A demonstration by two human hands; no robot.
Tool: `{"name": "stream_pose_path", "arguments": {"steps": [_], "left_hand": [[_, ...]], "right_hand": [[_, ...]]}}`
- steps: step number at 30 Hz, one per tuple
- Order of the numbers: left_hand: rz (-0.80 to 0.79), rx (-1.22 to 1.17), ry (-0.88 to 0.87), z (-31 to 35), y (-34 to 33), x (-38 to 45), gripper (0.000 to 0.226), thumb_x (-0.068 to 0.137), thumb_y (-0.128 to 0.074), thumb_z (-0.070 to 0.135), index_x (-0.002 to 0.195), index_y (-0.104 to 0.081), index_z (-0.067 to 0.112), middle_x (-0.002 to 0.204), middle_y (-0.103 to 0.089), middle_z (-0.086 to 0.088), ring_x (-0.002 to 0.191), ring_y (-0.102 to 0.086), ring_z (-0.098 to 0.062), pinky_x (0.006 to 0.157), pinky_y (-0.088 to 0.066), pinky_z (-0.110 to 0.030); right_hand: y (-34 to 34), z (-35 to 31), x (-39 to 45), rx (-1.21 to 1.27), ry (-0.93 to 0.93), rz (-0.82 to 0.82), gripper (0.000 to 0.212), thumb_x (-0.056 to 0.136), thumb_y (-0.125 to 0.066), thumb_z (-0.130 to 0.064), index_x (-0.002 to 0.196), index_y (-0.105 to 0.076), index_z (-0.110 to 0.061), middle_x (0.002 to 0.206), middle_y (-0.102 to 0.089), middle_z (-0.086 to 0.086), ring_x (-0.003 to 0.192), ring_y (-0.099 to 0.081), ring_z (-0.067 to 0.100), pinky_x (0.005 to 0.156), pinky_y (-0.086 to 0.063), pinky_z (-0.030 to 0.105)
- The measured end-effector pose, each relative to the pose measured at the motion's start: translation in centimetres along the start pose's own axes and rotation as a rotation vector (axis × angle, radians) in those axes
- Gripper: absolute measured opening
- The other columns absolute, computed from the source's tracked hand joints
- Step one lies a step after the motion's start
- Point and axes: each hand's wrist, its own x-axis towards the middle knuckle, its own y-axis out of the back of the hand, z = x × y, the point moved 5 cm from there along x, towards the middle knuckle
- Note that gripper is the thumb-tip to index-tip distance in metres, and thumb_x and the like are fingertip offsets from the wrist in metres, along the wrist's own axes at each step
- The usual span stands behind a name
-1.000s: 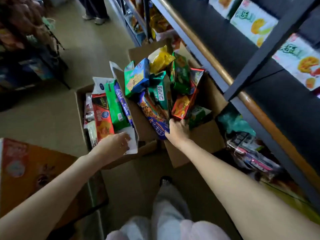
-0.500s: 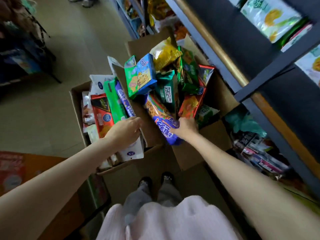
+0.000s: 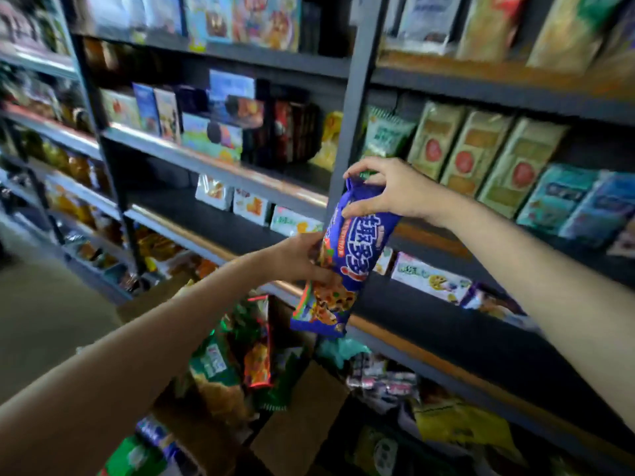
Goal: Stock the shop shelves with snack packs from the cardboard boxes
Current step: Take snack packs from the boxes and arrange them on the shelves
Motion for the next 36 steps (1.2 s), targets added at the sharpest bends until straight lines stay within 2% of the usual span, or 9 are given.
{"name": "stream_pose_path", "arguments": {"steps": [4, 7, 13, 15, 19, 25, 30, 34, 36], "left_hand": [[0.031, -0.192, -0.111, 5.2, 0.7, 1.4, 0.034, 0.077, -0.069, -0.003, 0.104, -0.057, 0.014, 0.094, -0.067, 0.003, 0.079, -0.063, 0.004, 0.074, -0.051, -0.014], [0.135, -0.438, -0.149, 7.4, 2.4, 1.9, 0.031, 0.078, -0.07, 0.002, 0.099, -0.058, 0.02, 0.089, -0.069, 0.007, 0.079, -0.065, -0.001, 0.074, -0.054, -0.022], [0.399, -1.019, -0.215, 12.7, 6.6, 3.6, 0.011, 0.089, -0.058, 0.013, 0.099, -0.055, 0.016, 0.076, -0.063, 0.002, 0.063, -0.062, -0.005, 0.055, -0.049, -0.019], [0.38, -1.107, -0.214, 14.2, 6.9, 4.4, 0.009, 0.087, -0.061, 0.017, 0.095, -0.055, 0.018, 0.082, -0.06, 0.001, 0.074, -0.058, -0.009, 0.063, -0.048, -0.02], [0.359, -0.896, -0.215, 16.0, 7.0, 5.4, 0.013, 0.086, -0.063, 0.018, 0.093, -0.053, 0.019, 0.091, -0.066, 0.001, 0.089, -0.062, -0.013, 0.078, -0.048, -0.026], [0.312, -0.624, -0.327, 18.7, 8.7, 6.7, 0.028, 0.083, -0.065, 0.013, 0.108, -0.052, 0.016, 0.102, -0.067, 0.002, 0.094, -0.064, -0.012, 0.077, -0.049, -0.027], [0.225, -0.321, -0.514, 25.1, 8.7, 8.8, 0.032, 0.079, -0.067, 0.005, 0.106, -0.056, 0.018, 0.102, -0.069, 0.002, 0.091, -0.067, -0.01, 0.072, -0.055, -0.021], [0.256, -0.214, -0.639, 29.8, 8.2, 11.7, 0.046, 0.072, -0.075, 0.008, 0.112, -0.053, 0.017, 0.105, -0.059, -0.001, 0.077, -0.06, -0.001, 0.065, -0.05, -0.018], [0.287, -0.182, -0.678, 31.7, 7.4, 13.7, 0.038, 0.075, -0.073, 0.004, 0.103, -0.053, 0.021, 0.099, -0.056, 0.001, 0.075, -0.057, -0.005, 0.066, -0.05, -0.018]], "right_hand": [[5.5, -2.5, -2.0, 0.055, 0.023, 0.281, 0.05, 0.077, -0.076, -0.022, 0.12, -0.049, -0.018, 0.109, -0.061, 0.004, 0.094, -0.057, 0.012, 0.077, -0.046, 0.024], [9.2, -2.6, -3.9, 0.213, 0.063, 0.57, 0.05, 0.078, -0.074, -0.036, 0.118, -0.048, -0.022, 0.112, -0.057, 0.001, 0.106, -0.052, 0.014, 0.081, -0.04, 0.026], [7.0, 0.6, -6.0, 0.368, -0.072, 0.395, 0.026, 0.084, -0.066, -0.027, 0.108, -0.057, -0.022, 0.108, -0.064, 0.001, 0.092, -0.058, 0.009, 0.075, -0.044, 0.023], [7.1, 0.6, -5.9, 0.495, -0.034, 0.457, 0.017, 0.084, -0.066, -0.022, 0.101, -0.061, -0.021, 0.105, -0.066, 0.005, 0.09, -0.062, 0.014, 0.074, -0.047, 0.028], [8.7, 0.5, -5.5, 0.436, -0.088, 0.545, 0.027, 0.08, -0.071, -0.03, 0.102, -0.063, -0.018, 0.105, -0.069, -0.002, 0.097, -0.063, 0.013, 0.081, -0.048, 0.025], [13.8, -2.2, -5.0, 0.095, -0.014, 0.633, 0.05, 0.081, -0.071, -0.032, 0.124, -0.053, -0.014, 0.111, -0.058, -0.005, 0.104, -0.055, 0.009, 0.07, -0.046, 0.015], [17.7, -4.5, -3.3, -0.014, 0.141, 0.616, 0.05, 0.08, -0.073, -0.021, 0.124, -0.051, -0.011, 0.115, -0.061, -0.001, 0.102, -0.058, 0.011, 0.088, -0.05, 0.028], [24.2, -3.9, -4.4, -0.151, 0.247, 0.826, 0.055, 0.076, -0.076, -0.012, 0.125, -0.052, -0.008, 0.109, -0.06, -0.004, 0.098, -0.054, 0.004, 0.083, -0.045, 0.014], [28.4, -2.4, -5.7, -0.329, 0.238, 0.955, 0.059, 0.075, -0.078, -0.018, 0.126, -0.052, -0.009, 0.116, -0.063, 0.007, 0.106, -0.057, 0.016, 0.085, -0.044, 0.023]]}}
